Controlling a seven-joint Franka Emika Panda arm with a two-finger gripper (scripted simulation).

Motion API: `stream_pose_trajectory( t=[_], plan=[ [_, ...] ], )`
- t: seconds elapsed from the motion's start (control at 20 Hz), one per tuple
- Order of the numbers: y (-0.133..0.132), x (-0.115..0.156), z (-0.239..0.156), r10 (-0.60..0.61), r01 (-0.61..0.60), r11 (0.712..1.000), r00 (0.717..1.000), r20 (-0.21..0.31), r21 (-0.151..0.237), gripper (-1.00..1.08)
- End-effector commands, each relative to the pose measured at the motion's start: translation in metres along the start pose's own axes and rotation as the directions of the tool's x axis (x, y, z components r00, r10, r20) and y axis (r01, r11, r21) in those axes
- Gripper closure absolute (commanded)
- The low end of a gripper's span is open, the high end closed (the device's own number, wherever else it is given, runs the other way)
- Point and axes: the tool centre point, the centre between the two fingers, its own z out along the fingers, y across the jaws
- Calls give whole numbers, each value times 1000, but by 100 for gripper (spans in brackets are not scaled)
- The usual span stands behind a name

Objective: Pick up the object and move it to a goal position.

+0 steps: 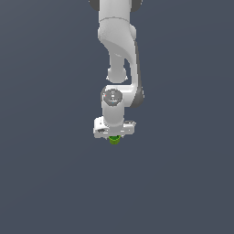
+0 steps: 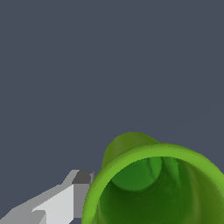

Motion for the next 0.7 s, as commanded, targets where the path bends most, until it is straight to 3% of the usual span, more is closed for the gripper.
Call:
stream_pose_trajectory(
  t=[0.0, 0.35, 0.65],
  plan=[
    [0, 0, 1, -1, 1, 1000, 1000, 0, 0, 108],
    [-6, -2, -5, 0, 0, 1000, 1000, 0, 0, 108],
    [-28, -9, -25, 0, 0, 1000, 1000, 0, 0, 108]
  ],
)
